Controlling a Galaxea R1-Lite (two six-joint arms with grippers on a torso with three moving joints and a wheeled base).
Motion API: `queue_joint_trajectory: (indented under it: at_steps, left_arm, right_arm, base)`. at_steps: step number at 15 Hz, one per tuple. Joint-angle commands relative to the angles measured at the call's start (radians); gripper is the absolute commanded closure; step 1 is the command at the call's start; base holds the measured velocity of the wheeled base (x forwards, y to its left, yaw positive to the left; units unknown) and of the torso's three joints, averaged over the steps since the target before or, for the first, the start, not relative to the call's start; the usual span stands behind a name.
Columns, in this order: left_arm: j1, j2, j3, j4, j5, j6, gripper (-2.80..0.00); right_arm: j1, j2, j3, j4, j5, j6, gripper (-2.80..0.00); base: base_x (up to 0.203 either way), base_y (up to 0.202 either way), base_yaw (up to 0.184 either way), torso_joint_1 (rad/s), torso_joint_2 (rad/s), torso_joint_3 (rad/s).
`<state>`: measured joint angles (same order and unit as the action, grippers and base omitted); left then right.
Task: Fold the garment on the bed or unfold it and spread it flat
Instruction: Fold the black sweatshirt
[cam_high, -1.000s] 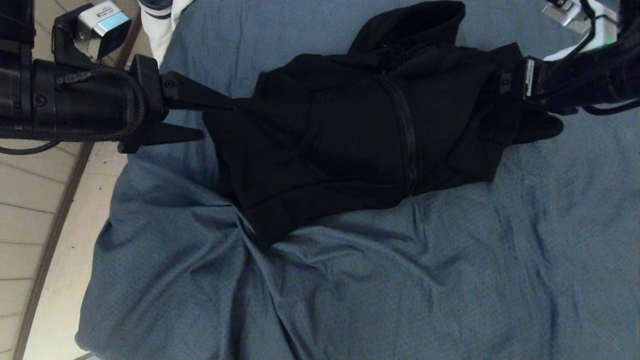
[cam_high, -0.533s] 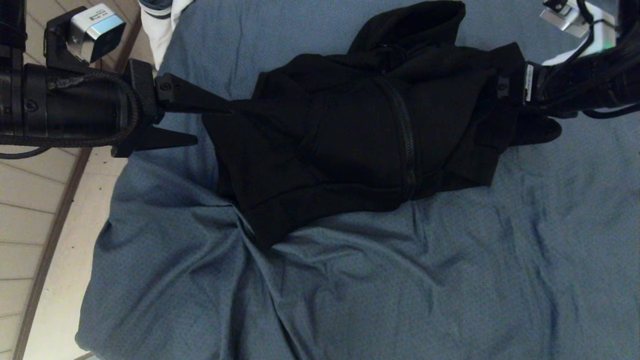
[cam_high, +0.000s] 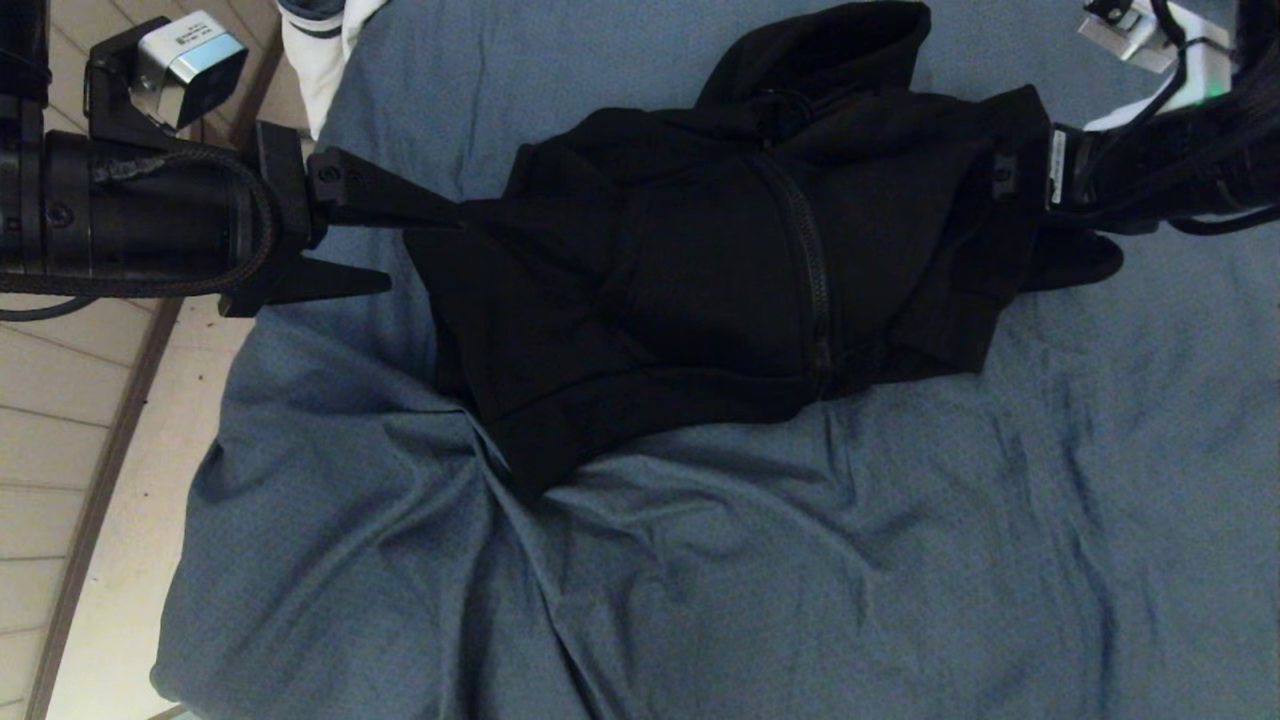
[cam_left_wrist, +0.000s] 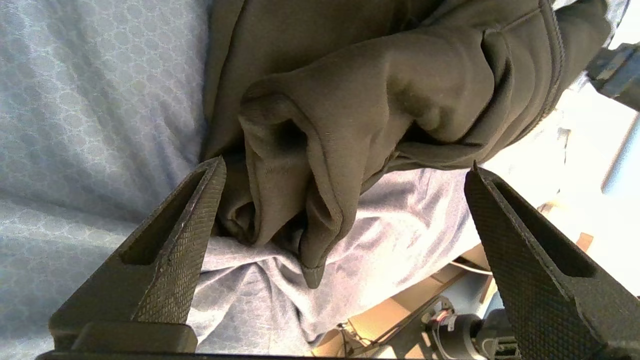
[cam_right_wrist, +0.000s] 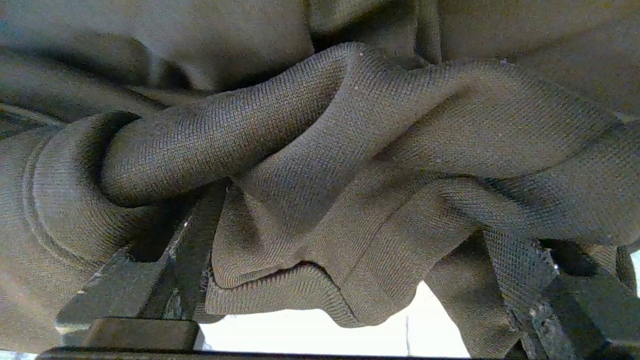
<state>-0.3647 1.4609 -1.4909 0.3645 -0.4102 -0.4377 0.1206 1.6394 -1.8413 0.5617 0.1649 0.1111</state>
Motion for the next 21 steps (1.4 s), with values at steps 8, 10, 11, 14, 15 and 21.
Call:
queue_joint_trajectory:
  at_steps: [8, 10, 11, 14, 15, 21]
  left_arm:
    - [0.001, -0.010, 0.001, 0.002, -0.002, -0.003, -2.80]
    - [0.003, -0.008, 0.001, 0.002, -0.002, -0.003, -2.80]
    - [0.003, -0.008, 0.001, 0.002, -0.002, -0.003, -2.80]
    - [0.003, -0.007, 0.000, 0.002, -0.002, -0.003, -2.80]
    - [0.003, -0.007, 0.000, -0.001, -0.004, -0.003, -2.80]
    - [-0.002, 0.003, -0.051, -0.012, -0.011, -0.001, -2.80]
  right_arm:
    - [0.028, -0.006, -0.030, 0.006, -0.022, 0.016, -2.80]
    - [0.028, -0.009, 0.003, 0.005, -0.029, 0.015, -2.80]
    - [0.029, -0.010, 0.013, 0.002, -0.035, 0.013, -2.80]
    - [0.033, -0.012, 0.015, 0.003, -0.040, 0.016, -2.80]
    - [0.045, -0.030, 0.042, 0.000, -0.055, 0.013, -2.80]
    - [0.066, -0.116, 0.137, -0.087, -0.085, 0.008, -2.80]
  base:
    - [0.000, 0.000, 0.000, 0.000, 0.00, 0.000]
    - [0.000, 0.000, 0.000, 0.000, 0.00, 0.000]
    - [0.000, 0.000, 0.000, 0.000, 0.00, 0.000]
    - [0.000, 0.000, 0.000, 0.000, 0.00, 0.000]
    - [0.000, 0.000, 0.000, 0.000, 0.00, 0.000]
    - [0.000, 0.000, 0.000, 0.000, 0.00, 0.000]
